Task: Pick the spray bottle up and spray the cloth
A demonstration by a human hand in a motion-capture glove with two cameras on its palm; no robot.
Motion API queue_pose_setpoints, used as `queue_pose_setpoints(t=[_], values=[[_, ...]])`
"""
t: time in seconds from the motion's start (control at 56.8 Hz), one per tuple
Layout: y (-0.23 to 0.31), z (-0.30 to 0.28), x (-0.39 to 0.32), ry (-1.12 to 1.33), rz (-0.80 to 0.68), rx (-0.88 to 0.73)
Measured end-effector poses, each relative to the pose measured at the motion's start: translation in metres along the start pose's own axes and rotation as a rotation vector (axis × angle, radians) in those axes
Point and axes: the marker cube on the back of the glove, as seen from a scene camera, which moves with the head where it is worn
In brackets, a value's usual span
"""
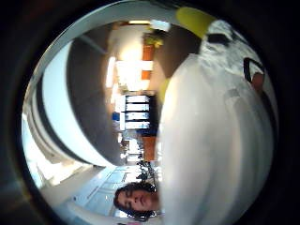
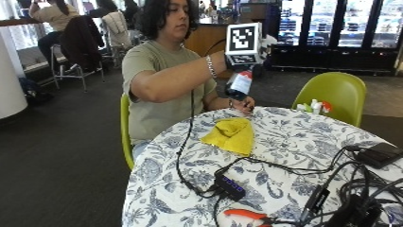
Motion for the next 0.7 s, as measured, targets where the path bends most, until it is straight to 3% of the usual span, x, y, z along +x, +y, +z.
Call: queue_pose_setpoints(t=[0.141,0.176,0.264,0.475,0.704], values=[[-0.042,0.052,-0.011,-0.303,-0.223,0.099],[-0.048,0.064,-0.001,-0.315,-0.248,0.087],[-0.088,0.094,0.018,-0.315,-0.250,0.272],[-0.097,0.164,0.065,-0.255,-0.255,0.194],[-0.097,0.182,0.090,-0.282,-0.302,0.214]])
